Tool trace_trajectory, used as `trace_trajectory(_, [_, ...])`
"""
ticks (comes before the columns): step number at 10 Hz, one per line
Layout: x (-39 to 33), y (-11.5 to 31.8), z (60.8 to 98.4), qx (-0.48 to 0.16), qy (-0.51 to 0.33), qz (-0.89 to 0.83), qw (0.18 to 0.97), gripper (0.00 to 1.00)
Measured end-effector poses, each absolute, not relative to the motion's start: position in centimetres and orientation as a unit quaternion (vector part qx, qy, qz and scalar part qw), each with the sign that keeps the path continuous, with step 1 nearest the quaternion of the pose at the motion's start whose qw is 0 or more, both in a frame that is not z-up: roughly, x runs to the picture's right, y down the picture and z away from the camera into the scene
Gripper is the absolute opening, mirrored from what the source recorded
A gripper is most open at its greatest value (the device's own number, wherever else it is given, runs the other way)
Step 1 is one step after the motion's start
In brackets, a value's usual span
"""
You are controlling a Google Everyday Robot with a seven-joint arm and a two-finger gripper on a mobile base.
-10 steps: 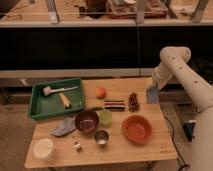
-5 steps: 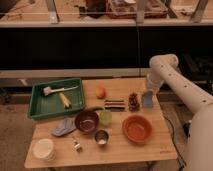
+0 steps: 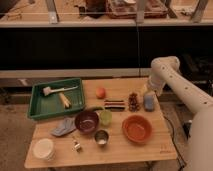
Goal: Place sponge in table surface
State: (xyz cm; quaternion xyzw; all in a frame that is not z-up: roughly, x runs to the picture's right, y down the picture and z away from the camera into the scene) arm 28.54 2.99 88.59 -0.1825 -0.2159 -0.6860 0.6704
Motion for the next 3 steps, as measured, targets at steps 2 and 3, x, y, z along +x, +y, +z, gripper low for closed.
trace_trajectory(2, [28.88, 3.09, 88.52, -0.184, -0.215, -0.685, 0.672, 0.8])
trace_trajectory(3, [28.88, 3.13, 88.54, -0.184, -0.215, -0.685, 0.672, 0.8])
